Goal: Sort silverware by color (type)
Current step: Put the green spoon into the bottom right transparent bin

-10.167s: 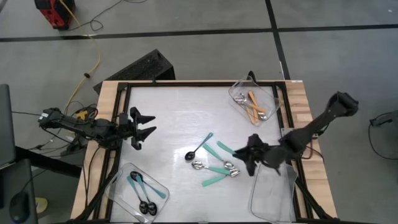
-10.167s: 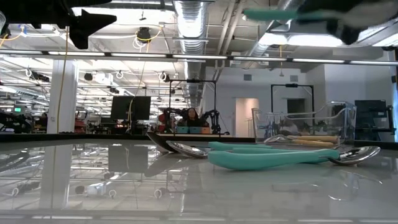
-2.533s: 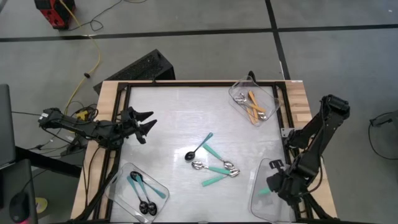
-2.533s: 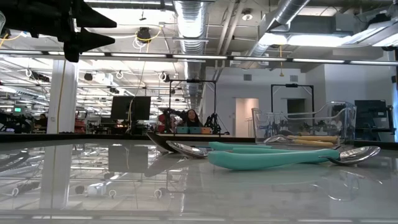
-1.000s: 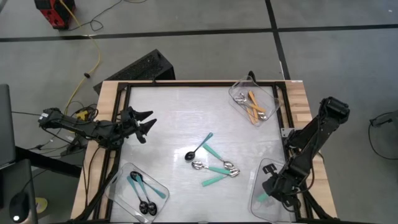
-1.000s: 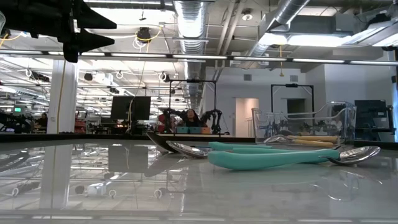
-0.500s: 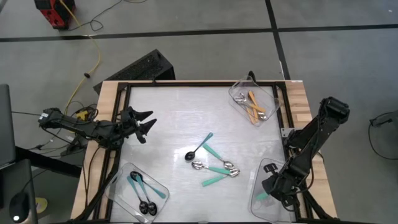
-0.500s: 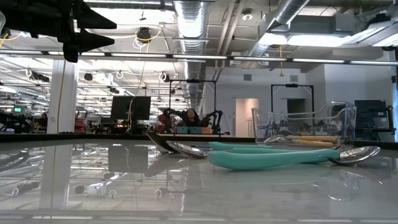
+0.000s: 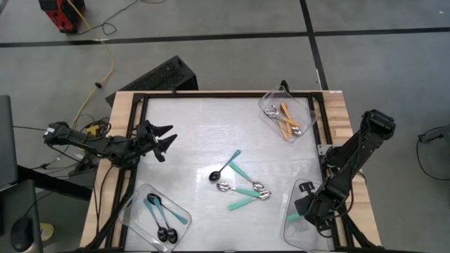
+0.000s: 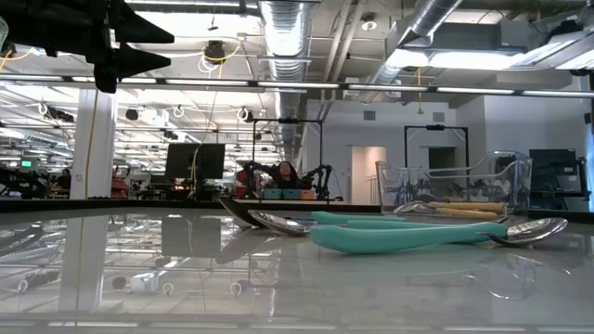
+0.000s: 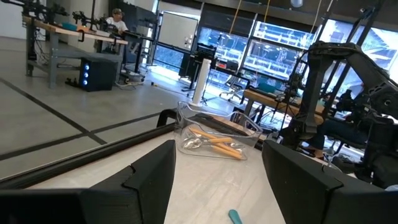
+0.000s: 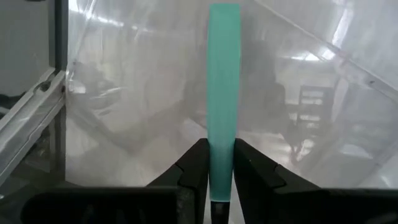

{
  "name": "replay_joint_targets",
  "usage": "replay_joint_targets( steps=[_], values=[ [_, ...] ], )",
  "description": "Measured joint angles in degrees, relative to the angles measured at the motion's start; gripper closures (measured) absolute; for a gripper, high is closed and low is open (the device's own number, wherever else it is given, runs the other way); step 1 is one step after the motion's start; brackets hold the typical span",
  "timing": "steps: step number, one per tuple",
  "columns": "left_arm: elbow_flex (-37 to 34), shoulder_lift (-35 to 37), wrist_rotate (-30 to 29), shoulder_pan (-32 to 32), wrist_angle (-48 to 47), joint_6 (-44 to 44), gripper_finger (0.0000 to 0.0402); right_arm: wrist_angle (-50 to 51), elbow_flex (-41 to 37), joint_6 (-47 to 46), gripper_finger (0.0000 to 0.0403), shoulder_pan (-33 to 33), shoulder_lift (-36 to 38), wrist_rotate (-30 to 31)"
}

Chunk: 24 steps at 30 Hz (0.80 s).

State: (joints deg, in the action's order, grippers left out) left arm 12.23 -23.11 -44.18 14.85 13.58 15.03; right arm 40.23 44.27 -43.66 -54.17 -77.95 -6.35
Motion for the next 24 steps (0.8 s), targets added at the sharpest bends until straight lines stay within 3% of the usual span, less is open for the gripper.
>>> replay_joint_targets(
  steps=[5,15,24],
  values=[
    [0.0,0.02,0.02,0.0,0.0,-0.23,0.0176,0.07,0.0,0.02,0.0286,-0.02,0.0,-0.02],
    [0.0,0.02,0.02,0.0,0.0,-0.85,0.0176,-0.11,0.0,-0.01,0.0194,0.9,0.0,-0.26],
    [0.0,0.02,0.05,0.0,0.0,-0.39,0.0176,0.48,3.64,0.02,0.0186,3.97,0.06,-1.09]
  ],
)
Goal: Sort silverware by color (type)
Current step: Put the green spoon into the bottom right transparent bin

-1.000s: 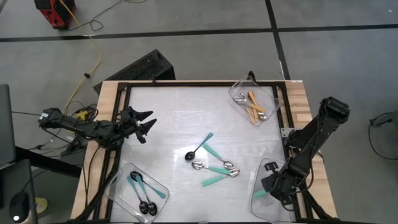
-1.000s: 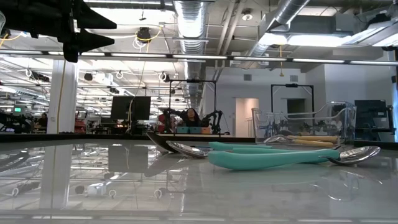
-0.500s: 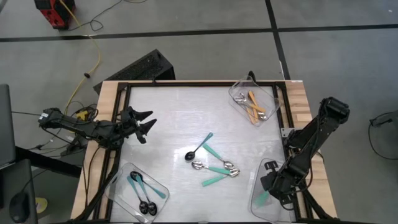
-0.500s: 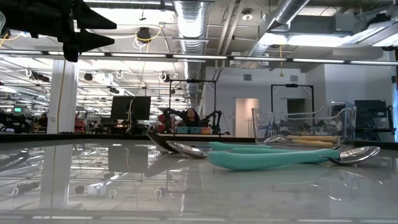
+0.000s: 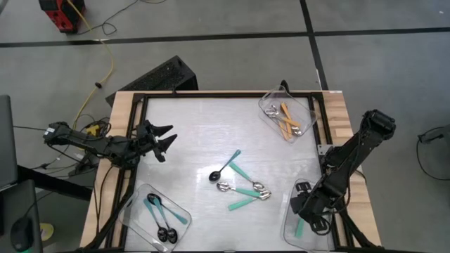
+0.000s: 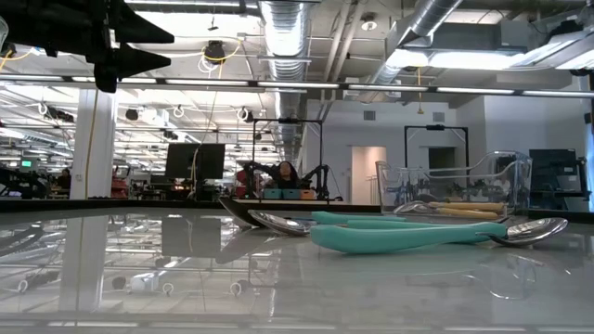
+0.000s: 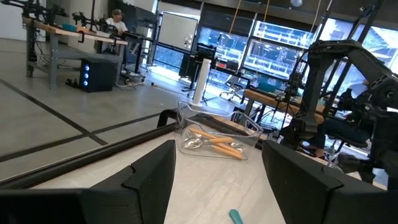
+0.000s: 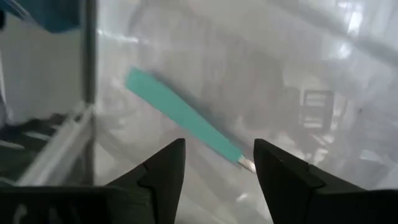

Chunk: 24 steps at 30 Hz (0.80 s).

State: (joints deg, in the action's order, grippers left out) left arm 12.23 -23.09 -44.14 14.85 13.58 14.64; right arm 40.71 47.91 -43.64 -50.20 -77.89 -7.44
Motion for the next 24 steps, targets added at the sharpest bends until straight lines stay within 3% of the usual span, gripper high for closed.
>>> replay_joint_targets(
  steps=[7,13,19,24],
  values=[
    [0.0,-0.01,0.07,0.0,0.0,0.05,0.0176,6.68,5.69,-0.43,0.0186,1.31,3.02,0.01],
    [0.0,-0.01,0.39,0.01,0.2,0.07,0.0176,8.18,7.95,-8.5,0.0186,1.36,7.7,0.51],
    [0.0,0.0,0.39,0.0,0.79,0.06,0.0176,4.6,8.06,-16.87,0.019,4.78,11.74,7.55],
    [0.0,0.0,0.41,0.0,0.79,0.04,0.0176,-0.9,8.08,-10.57,0.0197,9.3,12.77,12.64]
  ],
)
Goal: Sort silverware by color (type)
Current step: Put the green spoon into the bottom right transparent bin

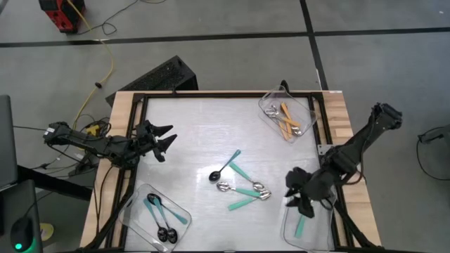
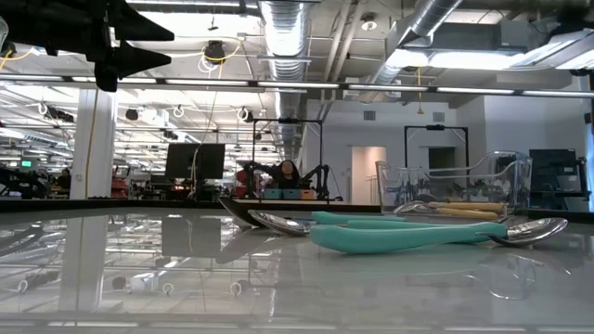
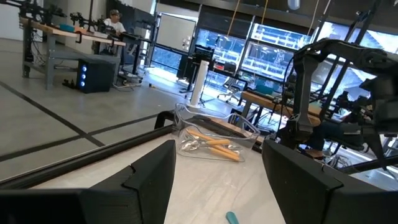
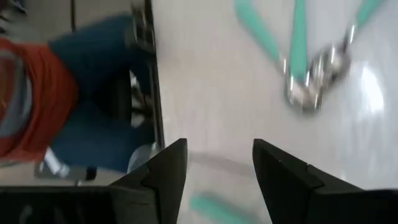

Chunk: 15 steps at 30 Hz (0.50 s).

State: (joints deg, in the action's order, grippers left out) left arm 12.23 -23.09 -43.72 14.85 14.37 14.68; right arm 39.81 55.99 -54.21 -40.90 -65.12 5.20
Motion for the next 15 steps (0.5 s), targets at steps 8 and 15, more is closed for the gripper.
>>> replay_joint_targets(
  steps=[8,15],
  values=[
    [0.0,0.0,0.06,0.01,0.06,0.02,0.0176,-6.51,0.0,14.11,0.0197,7.58,-3.0,7.22],
    [-0.01,-0.01,2.28,0.01,0.06,0.07,0.0176,-6.84,0.0,22.41,0.0197,12.11,-8.78,7.38]
  ],
)
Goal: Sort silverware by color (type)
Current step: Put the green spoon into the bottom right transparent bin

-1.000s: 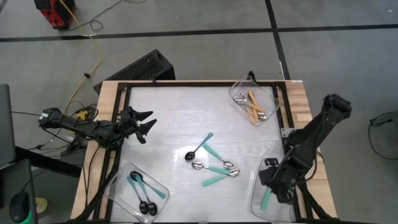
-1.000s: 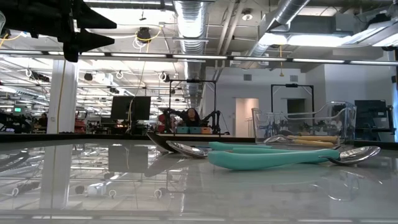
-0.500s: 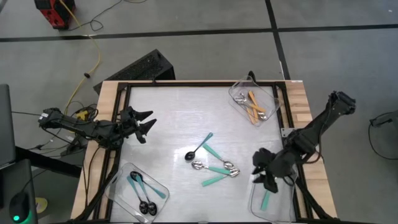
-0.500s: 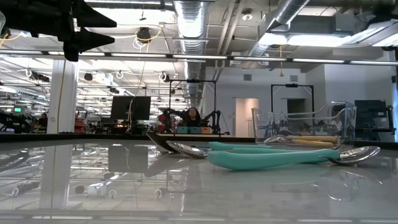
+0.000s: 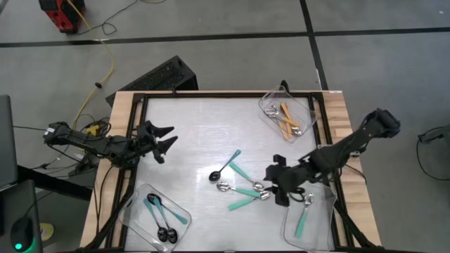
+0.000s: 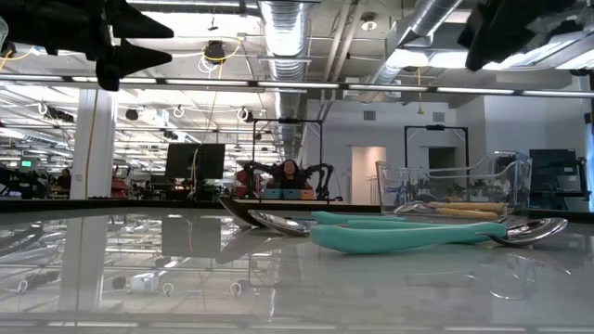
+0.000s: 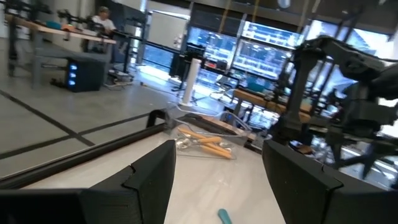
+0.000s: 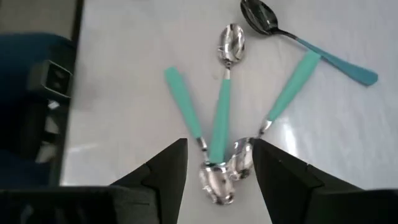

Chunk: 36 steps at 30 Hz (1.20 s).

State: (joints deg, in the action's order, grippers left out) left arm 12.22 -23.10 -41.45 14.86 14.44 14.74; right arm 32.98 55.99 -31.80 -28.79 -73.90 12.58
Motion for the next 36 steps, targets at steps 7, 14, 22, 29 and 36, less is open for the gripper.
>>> replay_joint_targets(
  steps=[7,14,22,29,36],
  values=[
    [0.01,0.01,1.99,-0.01,0.02,0.07,0.0176,-5.55,0.0,10.24,0.0198,4.35,-3.01,-0.29],
    [0.01,0.01,2.2,0.01,0.04,2.78,0.0176,-6.85,0.0,15.79,0.0198,7.65,-3.01,-0.42],
    [1.85,0.01,3.64,-0.01,-0.17,3.09,0.0176,-6.26,-0.02,21.61,0.0205,9.87,-1.69,-0.7],
    [8.24,0.03,5.68,-0.01,-7.14,1.69,0.0176,-2.05,-0.02,23.29,0.0221,10.97,4.45,-0.68],
    [10.81,0.02,4.0,-0.01,-13.77,-1.31,0.0176,5.01,-0.01,20.6,0.0226,12.14,14.22,-0.59]
  ],
)
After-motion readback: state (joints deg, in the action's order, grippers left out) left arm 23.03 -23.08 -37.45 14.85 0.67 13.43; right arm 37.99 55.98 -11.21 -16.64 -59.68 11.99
